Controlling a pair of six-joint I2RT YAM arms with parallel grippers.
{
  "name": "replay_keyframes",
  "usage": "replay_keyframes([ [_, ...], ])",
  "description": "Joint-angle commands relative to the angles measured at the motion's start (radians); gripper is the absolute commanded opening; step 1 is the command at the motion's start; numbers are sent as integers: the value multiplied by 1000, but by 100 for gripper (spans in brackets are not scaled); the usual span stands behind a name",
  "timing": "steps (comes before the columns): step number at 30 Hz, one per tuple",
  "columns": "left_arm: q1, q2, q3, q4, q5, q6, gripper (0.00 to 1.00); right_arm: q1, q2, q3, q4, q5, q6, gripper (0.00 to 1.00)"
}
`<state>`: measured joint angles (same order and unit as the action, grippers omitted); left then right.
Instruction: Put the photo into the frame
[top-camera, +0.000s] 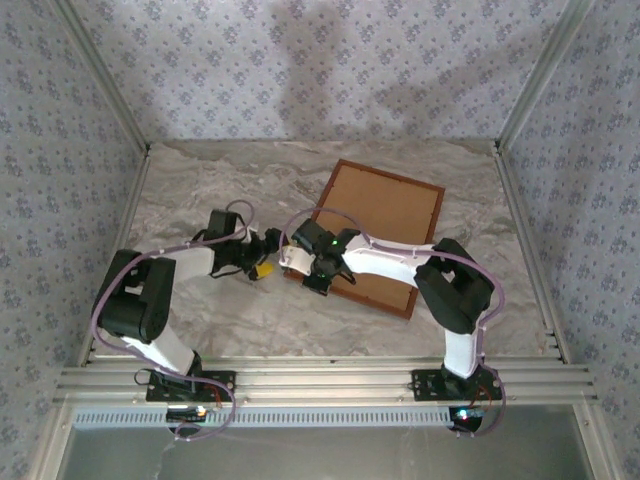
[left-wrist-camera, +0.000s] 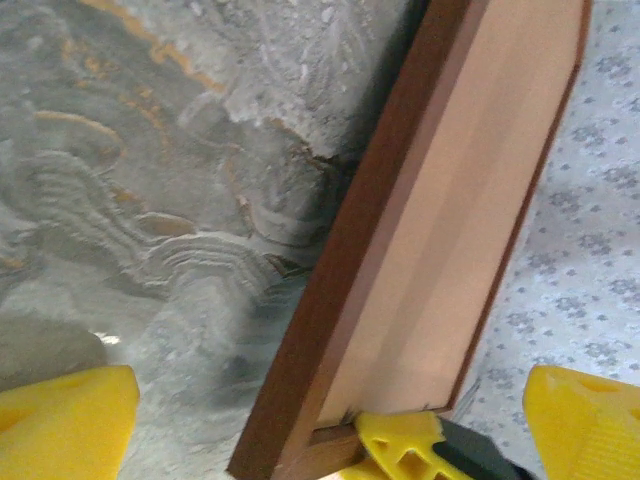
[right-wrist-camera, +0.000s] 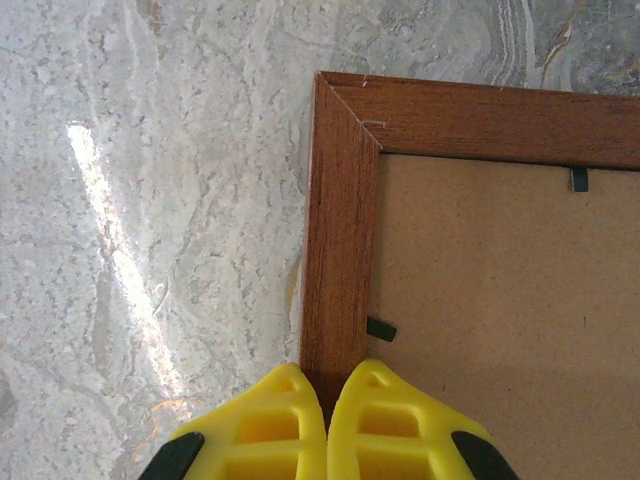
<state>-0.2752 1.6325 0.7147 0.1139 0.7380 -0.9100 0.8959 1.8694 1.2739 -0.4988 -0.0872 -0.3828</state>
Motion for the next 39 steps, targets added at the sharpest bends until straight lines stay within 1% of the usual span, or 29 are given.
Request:
replay_keyframes([
  [1,-26,39,-2,91,63,-52,98,-2,-41,38,34,-45,-7,0],
  [5,-59,60,7,130,76,-77,98,3,-31,47,38,-49,-3,0],
  [10,-91,81,10,185,100,-112,94,8,-35,54,49,-57,0,0],
  [16,-102,98,12,249,130,-148,81,17,-55,53,59,-65,5,0],
  [18,-104,102,11,262,138,-156,78,17,-61,46,64,-62,10,0],
  [21,-108,114,18,259,148,-156,80,18,-78,30,79,-58,16,0],
  [26,-108,114,23,220,141,-137,91,17,-113,6,84,-41,18,0],
  [29,-107,109,33,200,131,-137,94,15,-129,-25,98,-26,22,0],
  [35,-102,111,47,207,130,-175,93,17,-155,-73,165,-14,51,0],
  [37,-103,112,42,240,138,-203,90,17,-156,-73,181,-27,61,0],
  [39,-105,110,37,267,143,-225,85,19,-151,-73,196,-40,71,0],
])
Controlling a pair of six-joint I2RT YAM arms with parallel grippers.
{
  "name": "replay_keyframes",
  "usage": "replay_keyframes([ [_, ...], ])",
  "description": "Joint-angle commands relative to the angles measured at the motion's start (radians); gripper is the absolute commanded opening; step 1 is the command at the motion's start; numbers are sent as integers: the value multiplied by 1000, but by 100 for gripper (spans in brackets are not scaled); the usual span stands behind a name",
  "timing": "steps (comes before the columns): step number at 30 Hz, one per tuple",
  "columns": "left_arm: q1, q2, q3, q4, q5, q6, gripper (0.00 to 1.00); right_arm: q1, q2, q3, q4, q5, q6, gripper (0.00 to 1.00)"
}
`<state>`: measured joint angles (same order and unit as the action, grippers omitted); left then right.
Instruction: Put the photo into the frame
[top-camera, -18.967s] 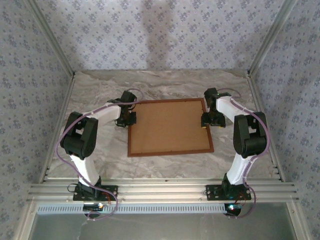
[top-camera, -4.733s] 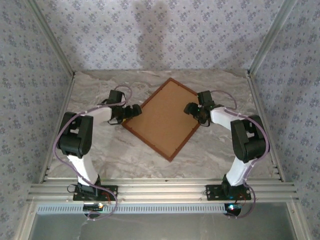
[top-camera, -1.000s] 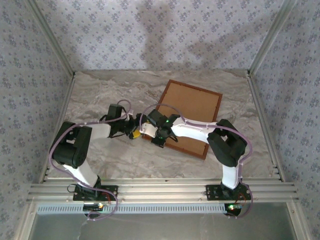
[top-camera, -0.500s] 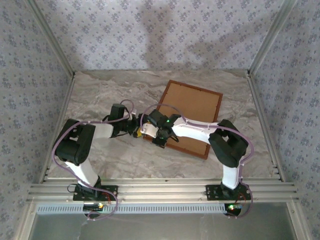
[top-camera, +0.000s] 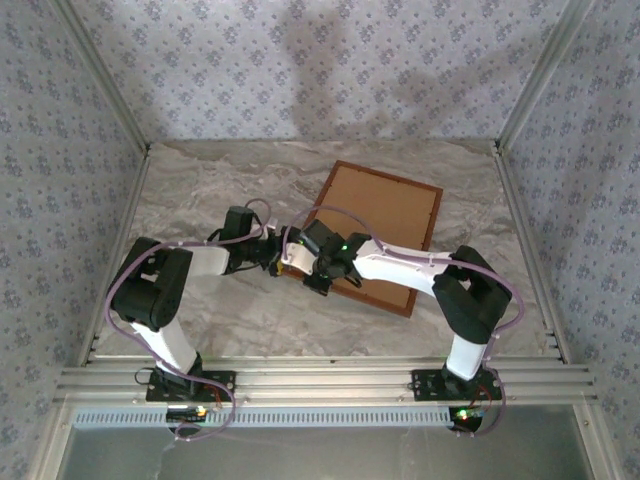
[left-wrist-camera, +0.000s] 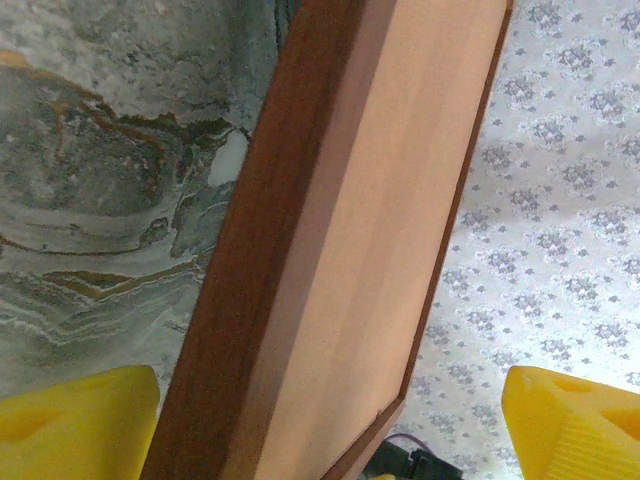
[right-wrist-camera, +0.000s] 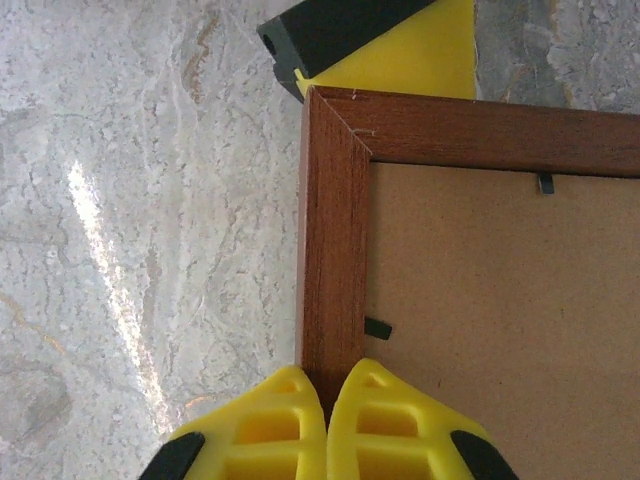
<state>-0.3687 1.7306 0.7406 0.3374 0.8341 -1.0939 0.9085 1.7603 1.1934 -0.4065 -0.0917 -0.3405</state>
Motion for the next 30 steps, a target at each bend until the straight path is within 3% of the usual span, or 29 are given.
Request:
replay_keyframes([
  [1,-13,11,8,51,47,-46,80,10,-38,8,109,-37,31,0],
  [6,-14,12,-14,101,44,-78,58,18,-18,8,124,-46,41,0],
  [14,-15,6,-17,130,46,-103,35,22,3,-48,168,-29,80,0],
  [19,-15,2,-14,131,42,-105,19,37,1,-77,201,46,103,0],
  [20,-15,2,-14,133,40,-106,16,40,-2,-84,203,61,107,3],
  [23,-15,1,-17,137,37,-110,10,56,-19,-96,197,140,120,30],
  [28,-15,-15,-20,138,20,-122,8,133,-48,-108,167,416,152,64],
  [30,-15,-23,-17,137,13,-124,8,177,-42,-123,163,541,147,69],
])
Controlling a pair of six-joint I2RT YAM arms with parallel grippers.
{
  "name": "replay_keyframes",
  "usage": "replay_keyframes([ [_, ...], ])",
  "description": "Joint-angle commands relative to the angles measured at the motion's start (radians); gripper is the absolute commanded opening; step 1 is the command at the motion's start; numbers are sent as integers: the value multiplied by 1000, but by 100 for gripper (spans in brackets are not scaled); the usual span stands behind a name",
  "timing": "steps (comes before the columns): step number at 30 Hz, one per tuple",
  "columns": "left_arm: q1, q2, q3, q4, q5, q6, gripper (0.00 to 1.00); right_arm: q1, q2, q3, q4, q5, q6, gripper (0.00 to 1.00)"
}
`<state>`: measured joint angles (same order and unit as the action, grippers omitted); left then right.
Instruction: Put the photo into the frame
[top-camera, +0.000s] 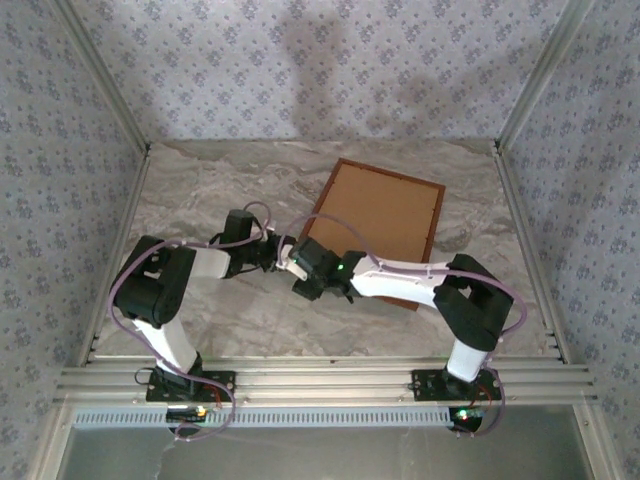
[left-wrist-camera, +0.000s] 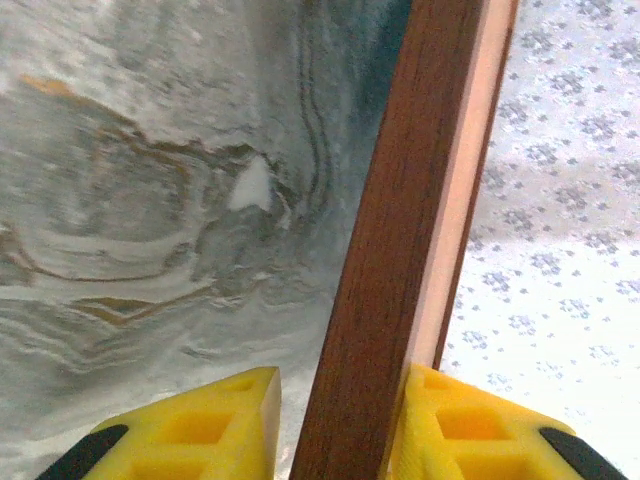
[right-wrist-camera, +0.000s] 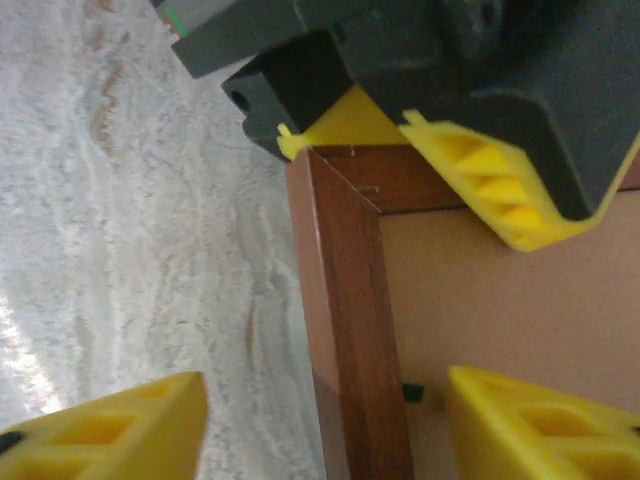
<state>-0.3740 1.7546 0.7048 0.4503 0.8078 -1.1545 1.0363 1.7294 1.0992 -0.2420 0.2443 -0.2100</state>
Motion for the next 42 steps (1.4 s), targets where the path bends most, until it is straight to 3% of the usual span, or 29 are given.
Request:
replay_keyframes([
  [1,-9,-50,23,22,39,-64,8,70,-2,-39,1,271,11,69],
  [5,-9,-58,32,10,42,-62,8,114,47,-64,11,462,-5,71],
  [12,-9,-73,36,-16,46,-48,8,111,81,-102,69,574,-109,65],
  [14,-9,-79,35,-18,44,-48,8,101,82,-118,102,583,-145,59],
  [24,18,-94,35,-30,41,-43,14,89,0,-146,182,538,-267,5],
  [25,31,-96,36,-31,45,-42,19,87,-11,-148,185,529,-278,0],
  [27,60,-105,40,-37,56,-37,30,85,-31,-148,191,512,-299,0],
  [29,101,-126,49,-73,65,-14,51,84,-51,-142,201,490,-317,0],
  [30,126,-143,59,-113,66,10,69,84,-61,-139,210,478,-325,0],
  [31,153,-160,71,-163,63,39,79,85,-70,-131,213,460,-330,0],
  [33,205,-196,86,-250,50,89,90,84,-88,-110,220,429,-328,0],
  [37,298,-258,84,-310,41,115,98,86,-122,-65,258,382,-327,0],
  [42,335,-287,56,-303,25,107,99,98,-163,-15,314,359,-343,0],
])
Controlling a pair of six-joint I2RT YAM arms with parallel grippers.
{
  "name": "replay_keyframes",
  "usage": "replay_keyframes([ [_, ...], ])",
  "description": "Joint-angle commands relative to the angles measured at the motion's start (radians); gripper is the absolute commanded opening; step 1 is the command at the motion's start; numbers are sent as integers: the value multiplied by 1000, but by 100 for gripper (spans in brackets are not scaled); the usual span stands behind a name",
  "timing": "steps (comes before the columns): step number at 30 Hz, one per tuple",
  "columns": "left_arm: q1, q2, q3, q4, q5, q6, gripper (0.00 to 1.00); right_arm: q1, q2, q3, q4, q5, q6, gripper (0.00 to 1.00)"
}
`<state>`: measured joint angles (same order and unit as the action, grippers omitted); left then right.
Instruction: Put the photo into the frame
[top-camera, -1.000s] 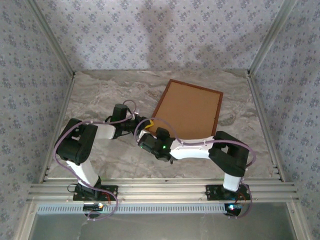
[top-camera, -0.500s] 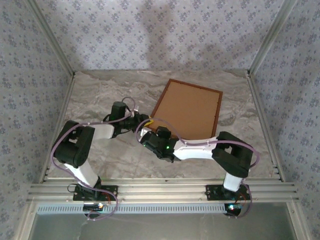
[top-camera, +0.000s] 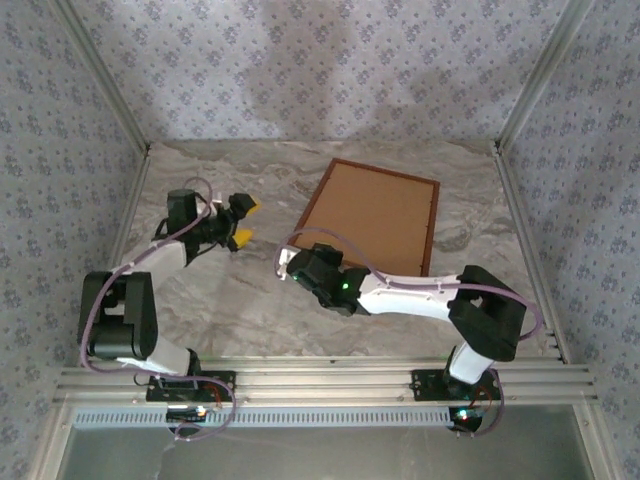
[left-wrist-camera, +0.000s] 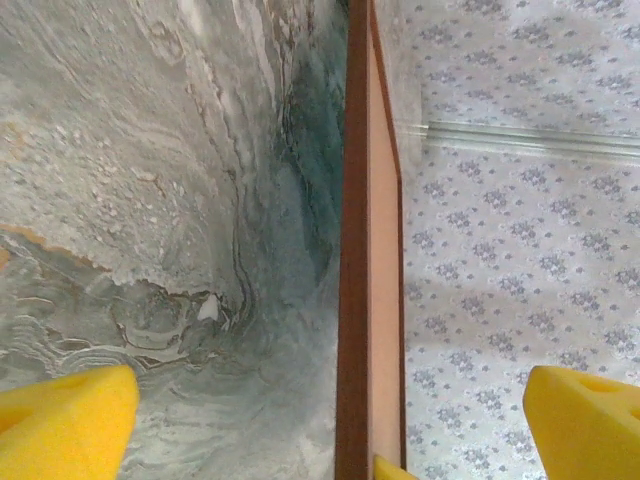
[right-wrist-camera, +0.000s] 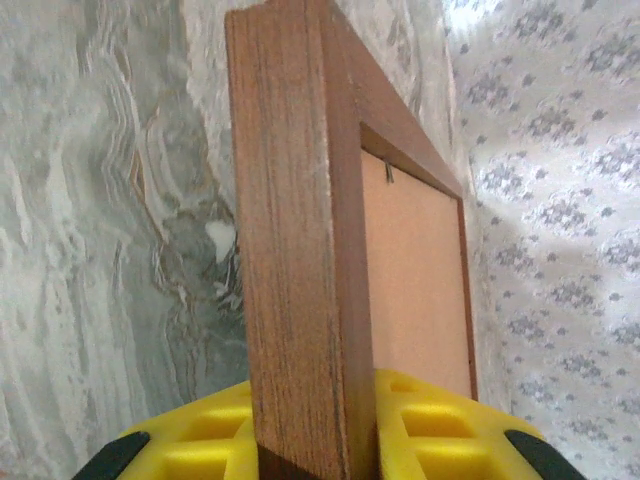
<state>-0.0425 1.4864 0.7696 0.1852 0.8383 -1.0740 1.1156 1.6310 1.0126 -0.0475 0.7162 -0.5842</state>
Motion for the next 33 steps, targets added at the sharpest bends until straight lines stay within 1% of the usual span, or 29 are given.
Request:
replay_keyframes([
  [1,3,-17,-15,-27,-5,20,98,25,-72,81,131,-113,24,0],
  [5,4,0,-39,18,-1,-8,99,37,-99,122,160,-106,4,0],
  [9,3,15,-41,31,6,-12,99,30,-131,135,219,-72,41,0],
  [11,3,19,-40,32,7,-11,98,13,-161,137,234,-80,93,0],
  [14,3,24,-36,34,11,-9,99,-46,-220,131,228,-142,250,0],
  [16,3,27,-36,37,15,-10,99,-91,-263,97,263,-175,335,0],
  [22,4,28,-47,43,15,-9,99,-225,-424,-61,357,-267,566,0],
  [26,3,39,-48,55,16,-16,99,-340,-546,-166,355,-323,729,0],
  [29,1,45,-46,64,15,-24,99,-389,-633,-230,342,-306,790,0],
  [33,-1,51,-38,70,6,-28,99,-431,-734,-298,258,-236,883,0],
])
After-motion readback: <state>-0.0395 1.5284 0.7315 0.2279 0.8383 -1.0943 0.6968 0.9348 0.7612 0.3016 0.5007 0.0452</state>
